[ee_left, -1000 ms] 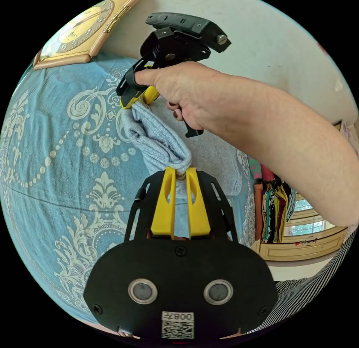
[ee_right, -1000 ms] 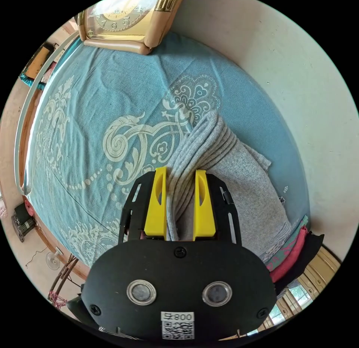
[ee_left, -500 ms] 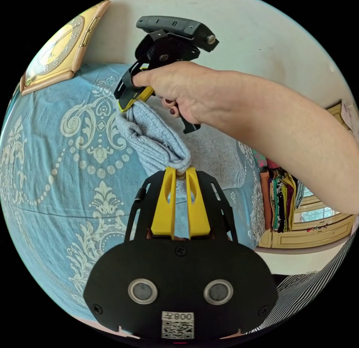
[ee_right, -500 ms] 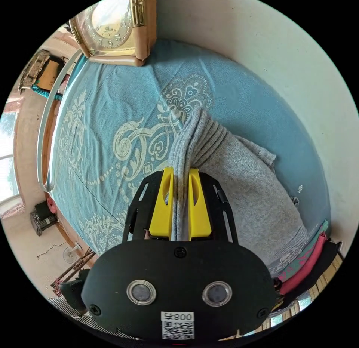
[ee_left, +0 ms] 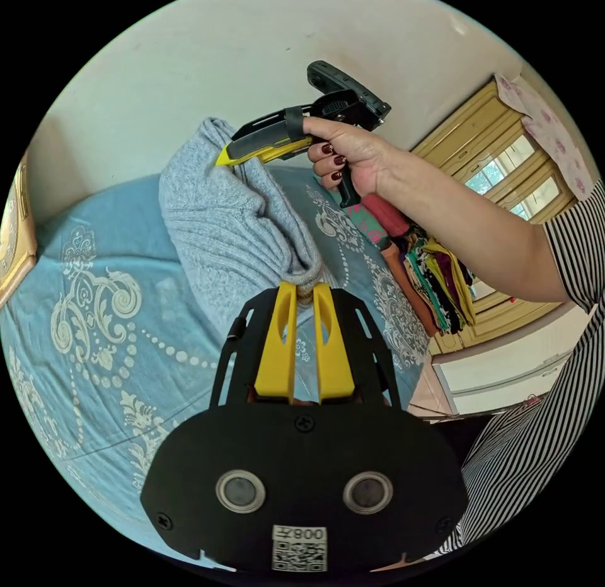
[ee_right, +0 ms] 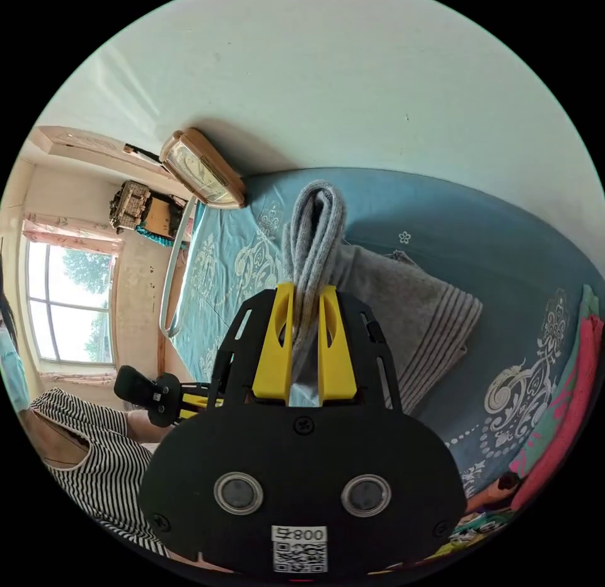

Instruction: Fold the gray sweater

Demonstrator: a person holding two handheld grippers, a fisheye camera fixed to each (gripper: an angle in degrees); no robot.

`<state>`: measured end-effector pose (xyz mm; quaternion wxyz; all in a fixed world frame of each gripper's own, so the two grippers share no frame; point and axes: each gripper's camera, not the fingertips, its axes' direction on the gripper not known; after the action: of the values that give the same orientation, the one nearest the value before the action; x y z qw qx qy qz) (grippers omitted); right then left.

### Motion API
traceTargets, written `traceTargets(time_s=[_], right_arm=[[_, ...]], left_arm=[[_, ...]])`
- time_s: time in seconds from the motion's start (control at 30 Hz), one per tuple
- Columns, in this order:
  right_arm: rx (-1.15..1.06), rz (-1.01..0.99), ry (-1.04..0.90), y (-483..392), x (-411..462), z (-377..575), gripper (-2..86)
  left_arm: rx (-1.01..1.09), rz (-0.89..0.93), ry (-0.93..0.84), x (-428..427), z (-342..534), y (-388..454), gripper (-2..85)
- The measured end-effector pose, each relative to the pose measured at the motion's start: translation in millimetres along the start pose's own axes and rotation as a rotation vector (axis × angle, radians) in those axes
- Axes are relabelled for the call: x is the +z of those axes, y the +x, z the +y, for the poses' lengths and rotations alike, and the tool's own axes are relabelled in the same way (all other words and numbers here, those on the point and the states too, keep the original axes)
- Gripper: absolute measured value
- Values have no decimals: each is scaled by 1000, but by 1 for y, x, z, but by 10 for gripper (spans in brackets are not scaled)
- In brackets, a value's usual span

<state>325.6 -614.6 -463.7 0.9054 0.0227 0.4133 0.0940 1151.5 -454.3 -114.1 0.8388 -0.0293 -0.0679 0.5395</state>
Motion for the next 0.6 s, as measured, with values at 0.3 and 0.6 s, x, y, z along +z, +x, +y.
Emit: traceTargets(time_s=[0.3, 0.6], right_arm=[[248, -146, 54, 171, -19, 113, 69], [393, -275, 146, 276, -21, 200, 43]], left_arm=[[77, 50, -184, 98, -68, 88, 48], [46, -36, -320, 169, -104, 135, 68]])
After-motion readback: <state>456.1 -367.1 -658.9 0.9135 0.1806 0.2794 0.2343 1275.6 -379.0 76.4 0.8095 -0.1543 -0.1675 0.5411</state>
